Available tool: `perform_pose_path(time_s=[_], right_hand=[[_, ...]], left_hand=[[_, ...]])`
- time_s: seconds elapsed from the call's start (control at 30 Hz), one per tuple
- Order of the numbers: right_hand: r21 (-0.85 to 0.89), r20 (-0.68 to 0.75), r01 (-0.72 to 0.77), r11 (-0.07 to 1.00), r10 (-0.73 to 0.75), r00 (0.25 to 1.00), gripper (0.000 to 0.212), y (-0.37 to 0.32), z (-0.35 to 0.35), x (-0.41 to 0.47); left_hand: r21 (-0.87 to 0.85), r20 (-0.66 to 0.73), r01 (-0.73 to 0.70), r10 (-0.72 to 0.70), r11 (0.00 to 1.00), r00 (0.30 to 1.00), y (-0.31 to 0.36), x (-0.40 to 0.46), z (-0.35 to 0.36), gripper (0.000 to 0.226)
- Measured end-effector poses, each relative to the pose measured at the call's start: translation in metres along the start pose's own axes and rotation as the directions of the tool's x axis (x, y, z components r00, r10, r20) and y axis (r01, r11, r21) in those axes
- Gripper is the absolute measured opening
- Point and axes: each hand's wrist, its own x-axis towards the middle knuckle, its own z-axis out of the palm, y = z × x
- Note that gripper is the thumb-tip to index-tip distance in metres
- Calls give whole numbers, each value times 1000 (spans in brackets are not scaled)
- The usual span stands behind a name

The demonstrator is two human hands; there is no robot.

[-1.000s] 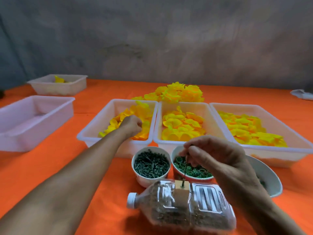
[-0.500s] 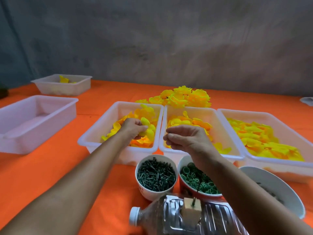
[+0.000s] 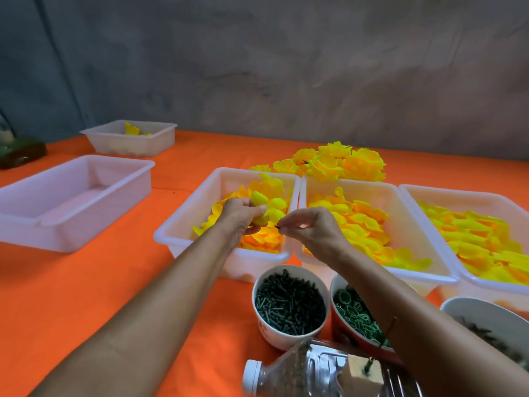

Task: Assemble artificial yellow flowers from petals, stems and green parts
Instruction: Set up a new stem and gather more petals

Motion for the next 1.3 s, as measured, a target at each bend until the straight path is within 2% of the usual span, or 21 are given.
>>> perform_pose_path(time_s=[0.13,0.2,0.3,0.4,0.47,0.57,0.63,0.73,0.77,0.83,0.87,0.93,0.97,1.0,1.07,1.13,1.23,1.3], right_hand=[[-109,-3,15,994,-16,1000,14,8,5,3],[-38,-17,15,999,-16,1000,17,5,2,0],[175,-43,31,984,-24,999,22,-5,-10,-8],[239,-24,40,970,-35,999,25,-12,-23,-20],[193,23,35,981,-40,999,26,-16,-28,-32],[199,190,35,979,-74,979,31,-19,-34,-47],[121,282,49,991,-82,956,30,-19,-35,-53],[-207,365,187,960,-102,925,24,-20,-36,-55],[-242,386,198,950,-93,918,23,-20,-36,-54],[-174,335,148,974,-83,938,22,-19,-32,-48],[-114,239,108,988,-79,968,19,-18,-29,-43],[-35,-54,47,998,-49,997,12,-13,-24,-25],[-12,-166,9,1000,-11,986,18,-11,-23,-14],[30,-220,-40,999,45,975,28,-10,-22,-5],[194,-176,-134,972,169,970,40,-9,-20,12],[392,-63,-161,906,202,977,30,-6,-17,21],[430,-52,-148,890,188,981,7,4,-9,25],[452,-69,-146,880,197,978,7,11,-5,26]], left_hand=[[-62,-12,19,-20,998,1000,0,0,0,16],[-74,-24,25,-27,997,999,0,0,0,13],[-82,-45,37,-41,996,998,1,0,0,18],[-60,-50,44,-47,997,998,0,1,0,20],[-43,-50,40,-43,998,998,-1,0,1,22],[-32,-37,38,-39,999,999,-1,-1,2,23],[-40,-10,35,-36,999,999,0,-1,3,21],[-54,44,19,-17,998,999,2,-3,2,18],[-57,56,4,-1,998,998,2,-3,2,17],[-77,79,-30,36,997,996,2,-1,2,16],[-96,95,-41,50,995,994,4,0,2,14],[-142,146,-49,70,989,987,8,2,6,11],[-161,175,-52,80,986,981,9,3,8,11],[-176,201,-55,90,983,975,10,4,11,11],[-186,238,-56,101,981,966,8,4,16,11],[-165,242,-70,109,984,964,5,3,19,11],[-126,182,-121,143,985,973,2,5,18,12],[-95,159,-150,164,984,973,0,4,16,12]])
